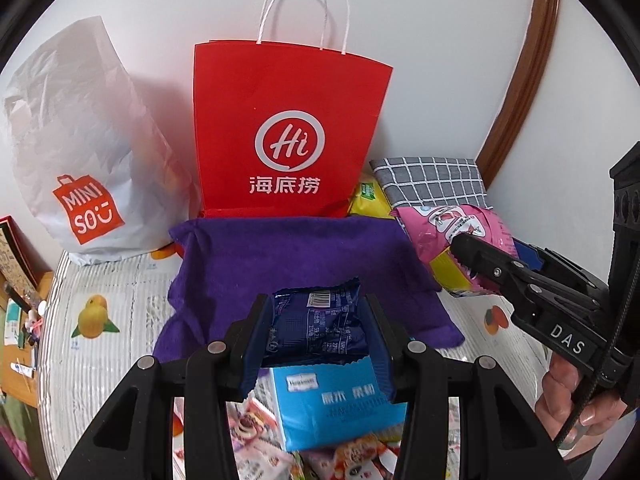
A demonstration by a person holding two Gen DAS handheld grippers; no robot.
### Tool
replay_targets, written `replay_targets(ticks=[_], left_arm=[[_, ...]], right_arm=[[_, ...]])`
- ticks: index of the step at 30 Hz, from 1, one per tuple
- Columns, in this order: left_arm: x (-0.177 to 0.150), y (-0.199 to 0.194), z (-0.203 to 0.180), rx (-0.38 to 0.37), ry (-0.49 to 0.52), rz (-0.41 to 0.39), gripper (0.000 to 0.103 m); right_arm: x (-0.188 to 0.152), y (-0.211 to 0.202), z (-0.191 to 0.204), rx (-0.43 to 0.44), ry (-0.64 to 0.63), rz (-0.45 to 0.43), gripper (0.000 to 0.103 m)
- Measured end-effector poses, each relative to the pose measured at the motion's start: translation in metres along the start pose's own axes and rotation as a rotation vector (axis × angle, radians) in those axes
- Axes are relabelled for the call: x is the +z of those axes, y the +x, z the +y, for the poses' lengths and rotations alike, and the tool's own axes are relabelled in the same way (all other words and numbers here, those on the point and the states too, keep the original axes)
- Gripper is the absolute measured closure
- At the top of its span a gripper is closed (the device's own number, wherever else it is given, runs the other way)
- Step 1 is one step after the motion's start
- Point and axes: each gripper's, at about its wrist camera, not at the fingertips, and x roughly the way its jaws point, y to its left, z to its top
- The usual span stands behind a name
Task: Organize snacks
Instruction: 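Carry the blue packet and pink bag to the purple towel with both tools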
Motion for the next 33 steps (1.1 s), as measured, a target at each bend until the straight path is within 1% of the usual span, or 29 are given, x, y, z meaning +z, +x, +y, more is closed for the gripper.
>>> replay_targets(ticks=[7,14,16,20,23,30,33], left_arm=[[0.016,0.02,0.009,0.031,0.024,0.006,0.06],[0.022,0.049,0.039,0.065,0.003,0.044,0.06],[0.023,0.06,0.05,0.081,0.004,0.053,0.06],[0.027,0.077,0.069,0.11,0.002,0.067,0.06],[0.03,0.091,0.081,0.108,-0.012,0.081,0.06],[0.031,0.134,0.086,0.107,-0.003,0.139,0.06],[0.03,0.148,0.09,0.121,-0.009,0.16,0.06]], right_arm=[[0.017,0.024,-0.012,-0.019,-0.011,0.0,0.055],[0.023,0.051,-0.042,-0.044,0.002,0.031,0.055],[0.024,0.062,-0.053,-0.056,0.011,0.053,0.055],[0.022,0.082,-0.064,-0.051,0.003,0.089,0.055],[0.019,0.098,-0.067,-0.04,-0.012,0.12,0.055],[0.005,0.141,-0.075,-0.027,-0.026,0.225,0.055],[-0.002,0.156,-0.079,-0.032,-0.011,0.266,0.055]])
